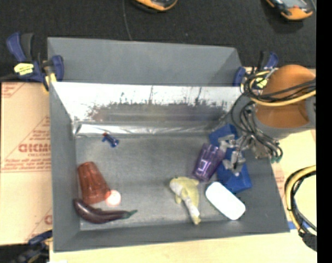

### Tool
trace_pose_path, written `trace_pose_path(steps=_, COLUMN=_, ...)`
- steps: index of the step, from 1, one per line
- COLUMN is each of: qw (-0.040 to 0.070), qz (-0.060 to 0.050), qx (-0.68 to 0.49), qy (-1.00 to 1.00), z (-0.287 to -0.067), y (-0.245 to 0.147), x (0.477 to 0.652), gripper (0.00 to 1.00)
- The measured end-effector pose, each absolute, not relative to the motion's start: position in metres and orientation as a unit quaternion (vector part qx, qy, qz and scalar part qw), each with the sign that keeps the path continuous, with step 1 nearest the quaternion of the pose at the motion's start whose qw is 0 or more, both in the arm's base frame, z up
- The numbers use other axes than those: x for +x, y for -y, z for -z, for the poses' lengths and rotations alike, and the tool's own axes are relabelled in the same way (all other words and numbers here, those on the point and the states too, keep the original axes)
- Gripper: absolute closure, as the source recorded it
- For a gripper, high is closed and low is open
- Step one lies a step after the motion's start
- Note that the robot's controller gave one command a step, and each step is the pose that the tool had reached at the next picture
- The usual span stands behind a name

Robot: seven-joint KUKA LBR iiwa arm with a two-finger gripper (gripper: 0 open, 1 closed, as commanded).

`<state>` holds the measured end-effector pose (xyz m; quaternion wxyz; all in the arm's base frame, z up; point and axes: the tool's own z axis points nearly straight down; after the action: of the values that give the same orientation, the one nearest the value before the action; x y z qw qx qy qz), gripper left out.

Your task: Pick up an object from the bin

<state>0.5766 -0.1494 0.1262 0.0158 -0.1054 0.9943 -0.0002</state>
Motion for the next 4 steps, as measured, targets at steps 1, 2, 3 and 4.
trace_pose_path(steps=1, qw=0.021, qz=0.003, qx=-0.134, qy=-0.991, z=-0.087, y=0.12, x=0.589, gripper=1.0)
trace_pose_path(steps=2, qw=0.021, qz=0.002, qx=-0.135, qy=-0.991, z=-0.101, y=0.13, x=0.591, gripper=1.0)
trace_pose_path(steps=3, qw=0.022, qz=0.004, qx=-0.139, qy=-0.99, z=-0.133, y=0.116, x=0.58, gripper=1.0)
trace_pose_path(steps=4, qw=0.025, qz=0.005, qx=-0.137, qy=-0.99, z=-0.162, y=0.116, x=0.585, gripper=1.0)
